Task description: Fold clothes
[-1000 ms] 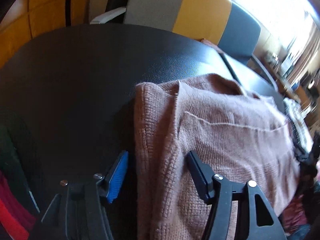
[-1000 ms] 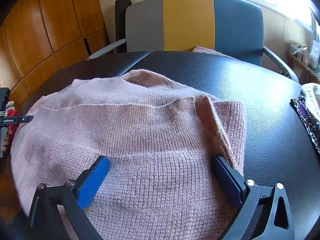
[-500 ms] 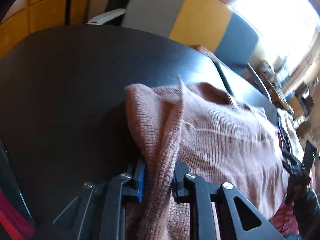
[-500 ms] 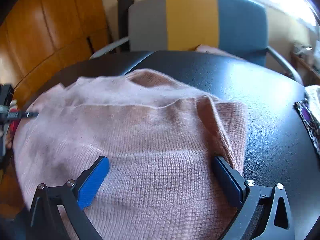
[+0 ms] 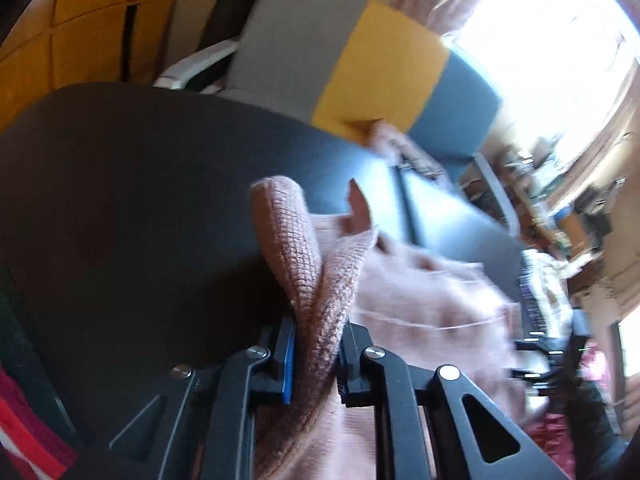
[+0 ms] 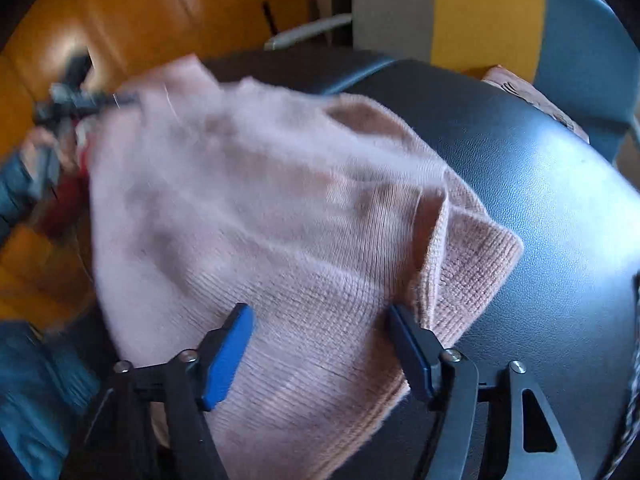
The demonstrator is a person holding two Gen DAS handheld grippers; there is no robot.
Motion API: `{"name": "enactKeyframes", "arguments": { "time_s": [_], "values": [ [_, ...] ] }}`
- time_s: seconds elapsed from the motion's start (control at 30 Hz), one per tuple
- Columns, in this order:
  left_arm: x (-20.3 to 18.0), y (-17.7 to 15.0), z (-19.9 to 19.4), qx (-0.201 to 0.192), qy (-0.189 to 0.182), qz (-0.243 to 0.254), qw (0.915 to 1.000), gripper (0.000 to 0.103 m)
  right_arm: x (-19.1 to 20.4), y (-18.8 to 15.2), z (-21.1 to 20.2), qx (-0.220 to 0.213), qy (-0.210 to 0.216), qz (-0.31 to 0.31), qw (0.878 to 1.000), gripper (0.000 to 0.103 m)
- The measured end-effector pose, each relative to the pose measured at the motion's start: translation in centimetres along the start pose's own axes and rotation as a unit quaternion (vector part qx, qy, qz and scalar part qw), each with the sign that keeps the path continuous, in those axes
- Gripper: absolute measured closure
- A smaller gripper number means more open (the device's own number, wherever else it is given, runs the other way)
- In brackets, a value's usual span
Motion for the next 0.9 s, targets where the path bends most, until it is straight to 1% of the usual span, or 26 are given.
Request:
{"name": "enactKeyframes", "arguments": {
  "time_s": [0.13, 0.17, 0.2, 0.33, 0.5, 0.6, 0.67, 0.77, 0.9],
  "values": [
    [-5.5, 0.4, -1.1, -0.006, -0.062, 0.004, 0.9980, 0.089, 0.0, -0.3, 0.1, -0.017, -0.006, 0.007, 1.000, 0.033],
    [-7.5, 0.4, -0.9, -0.007, -0.080, 0.004, 0.9967, 0.089, 0.0, -0.5, 0.0, -0.023, -0.007, 0.009, 1.000, 0.033],
    [-9.7, 0.8, 0.2, -0.007, -0.093, 0.004, 0.9956, 0.089, 0.0, -0.6, -0.1, -0.030, -0.007, 0.014, 0.999, 0.033],
    [-16.2, 0.9, 0.1, -0.007, -0.151, -0.003, 0.9885, 0.089, -0.1, -0.9, -0.4, -0.055, -0.003, 0.038, 0.998, 0.032],
    [-24.1, 1.0, 3.6, 0.016, -0.201, -0.005, 0.9794, 0.089, -0.2, -1.3, -0.8, -0.081, -0.002, 0.062, 0.995, 0.032],
    [-28.0, 0.7, 6.6, 0.032, -0.201, 0.000, 0.9792, 0.089, -0.3, -1.7, -1.1, -0.108, 0.004, 0.083, 0.991, 0.031],
    [-29.6, -0.3, 9.2, 0.055, -0.181, 0.004, 0.9820, 0.089, -0.4, -1.8, -1.4, -0.117, 0.010, 0.096, 0.988, 0.031],
    [-30.5, -2.2, 13.4, 0.094, -0.149, 0.005, 0.9843, 0.089, -0.4, -1.9, -1.7, -0.128, 0.021, 0.111, 0.985, 0.031],
    [-30.2, -5.2, 17.3, 0.133, -0.123, 0.002, 0.9834, 0.089, -1.7, -2.7, -2.5, -0.135, 0.034, 0.119, 0.983, 0.031]
  ]
}}
Point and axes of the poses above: each gripper's, at about its wrist camera, not at the fingertips, and z roughly the way its jaws point, x to its left, y to its top, the point moved 10 cm from there along z, roughly the way its jaws point, and after that the axes turned 9 degrees about -y, right-handed, at the moved point
